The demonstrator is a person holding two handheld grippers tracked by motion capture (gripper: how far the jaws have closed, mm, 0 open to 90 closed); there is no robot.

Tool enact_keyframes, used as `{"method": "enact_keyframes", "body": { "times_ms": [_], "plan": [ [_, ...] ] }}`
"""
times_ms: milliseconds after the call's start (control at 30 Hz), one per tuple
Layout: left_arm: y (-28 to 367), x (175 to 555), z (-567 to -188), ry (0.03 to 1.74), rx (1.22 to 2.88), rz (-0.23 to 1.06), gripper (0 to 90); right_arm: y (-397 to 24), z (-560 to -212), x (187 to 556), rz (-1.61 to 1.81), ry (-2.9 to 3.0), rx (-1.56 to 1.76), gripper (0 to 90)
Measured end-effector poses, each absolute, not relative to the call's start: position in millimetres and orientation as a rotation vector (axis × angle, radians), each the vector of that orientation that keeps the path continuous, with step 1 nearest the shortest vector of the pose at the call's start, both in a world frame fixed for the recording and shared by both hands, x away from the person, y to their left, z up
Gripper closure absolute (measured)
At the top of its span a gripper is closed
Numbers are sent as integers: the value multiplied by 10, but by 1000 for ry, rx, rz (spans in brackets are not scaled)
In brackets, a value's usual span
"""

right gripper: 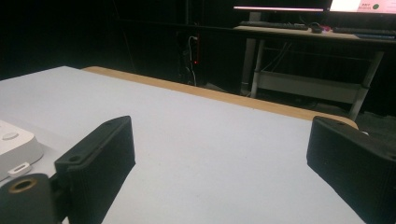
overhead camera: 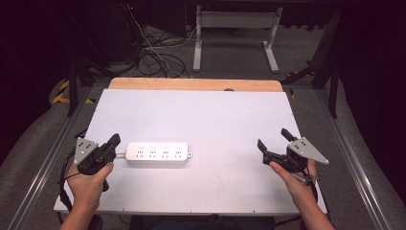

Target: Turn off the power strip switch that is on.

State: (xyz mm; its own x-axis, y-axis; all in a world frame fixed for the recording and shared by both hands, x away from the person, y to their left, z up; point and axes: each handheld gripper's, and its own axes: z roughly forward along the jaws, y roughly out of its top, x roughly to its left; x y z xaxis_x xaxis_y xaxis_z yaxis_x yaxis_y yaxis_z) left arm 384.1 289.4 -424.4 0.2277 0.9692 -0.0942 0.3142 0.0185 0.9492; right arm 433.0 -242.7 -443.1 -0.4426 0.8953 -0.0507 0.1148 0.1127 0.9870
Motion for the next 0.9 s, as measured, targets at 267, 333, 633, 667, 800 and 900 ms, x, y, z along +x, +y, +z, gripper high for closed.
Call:
{"method": "enact_keyframes", "body": {
  "times_ms": [267,333,633,667,800,900],
  "plan": [
    [2890,3865,-4231,1268,1516,839,900,-2418,-4436,4334,1402,1697,994,84],
    [2876,3929,-4230,1282,1538,859,900,-2414,-4439,4338,1395,1701,997,83],
    [2826,4170,-4258,1324,1635,811,900,-2404,-4443,4340,1394,1707,989,81],
    [2815,4178,-4260,1320,1646,811,900,-2404,-4443,4341,1395,1706,989,81],
    [2765,4186,-4258,1308,1673,791,900,-2405,-4443,4337,1392,1710,992,83],
    [2737,4205,-4263,1308,1699,773,900,-2402,-4445,4338,1393,1709,991,85]
  ]
}}
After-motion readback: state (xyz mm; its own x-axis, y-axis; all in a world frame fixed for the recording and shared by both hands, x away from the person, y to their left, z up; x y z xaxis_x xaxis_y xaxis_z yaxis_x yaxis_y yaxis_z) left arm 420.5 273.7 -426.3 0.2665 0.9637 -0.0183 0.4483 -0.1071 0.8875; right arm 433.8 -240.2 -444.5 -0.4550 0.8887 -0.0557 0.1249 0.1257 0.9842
